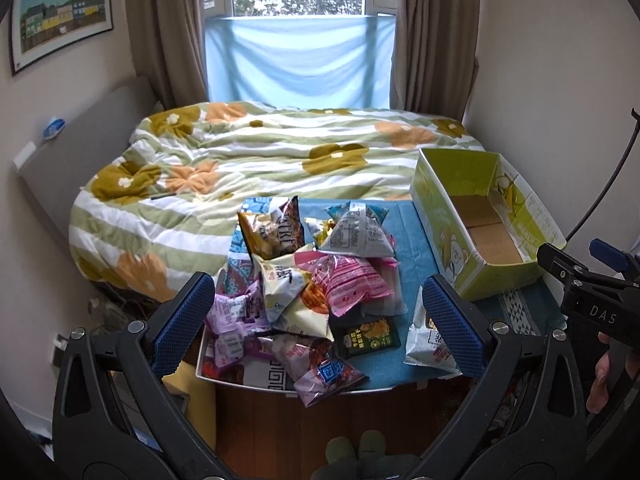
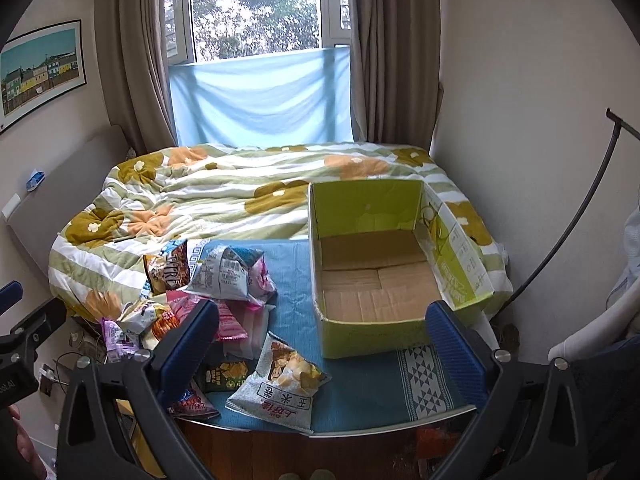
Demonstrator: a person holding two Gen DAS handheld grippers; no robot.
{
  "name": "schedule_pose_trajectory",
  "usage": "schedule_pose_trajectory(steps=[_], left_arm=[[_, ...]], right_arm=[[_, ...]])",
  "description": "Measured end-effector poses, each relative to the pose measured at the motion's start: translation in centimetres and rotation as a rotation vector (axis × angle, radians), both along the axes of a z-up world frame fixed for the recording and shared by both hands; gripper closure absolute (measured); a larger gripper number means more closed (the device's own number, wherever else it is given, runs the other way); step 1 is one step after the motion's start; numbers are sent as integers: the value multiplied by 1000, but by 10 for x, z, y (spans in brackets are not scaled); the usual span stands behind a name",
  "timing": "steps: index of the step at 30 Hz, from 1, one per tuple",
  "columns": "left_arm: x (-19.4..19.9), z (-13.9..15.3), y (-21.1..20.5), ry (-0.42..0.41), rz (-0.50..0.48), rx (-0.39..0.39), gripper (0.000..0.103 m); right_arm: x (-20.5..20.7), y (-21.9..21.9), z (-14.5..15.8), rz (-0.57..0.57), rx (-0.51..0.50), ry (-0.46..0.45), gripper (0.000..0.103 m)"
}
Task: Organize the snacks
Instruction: 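Grasp the white Oishi chip bag with left tool while right tool grasps the potato chip bag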
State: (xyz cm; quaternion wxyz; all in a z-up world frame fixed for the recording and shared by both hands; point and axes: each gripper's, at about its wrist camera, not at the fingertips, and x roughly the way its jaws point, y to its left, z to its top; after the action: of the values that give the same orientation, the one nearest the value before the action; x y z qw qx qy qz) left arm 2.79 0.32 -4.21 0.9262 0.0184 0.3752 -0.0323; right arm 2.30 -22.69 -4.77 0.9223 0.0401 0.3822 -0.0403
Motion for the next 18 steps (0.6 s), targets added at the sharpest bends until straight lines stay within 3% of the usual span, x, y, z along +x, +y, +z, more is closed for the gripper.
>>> schedule_pose_trajectory(steps=[7, 18], left_arm=[[42, -55, -4, 104, -65, 18, 1], [101, -127, 41, 217, 33, -26, 1]], right_arm=[[19, -6, -57, -30, 72, 157, 0], [43, 10, -151, -41, 202, 346, 0]])
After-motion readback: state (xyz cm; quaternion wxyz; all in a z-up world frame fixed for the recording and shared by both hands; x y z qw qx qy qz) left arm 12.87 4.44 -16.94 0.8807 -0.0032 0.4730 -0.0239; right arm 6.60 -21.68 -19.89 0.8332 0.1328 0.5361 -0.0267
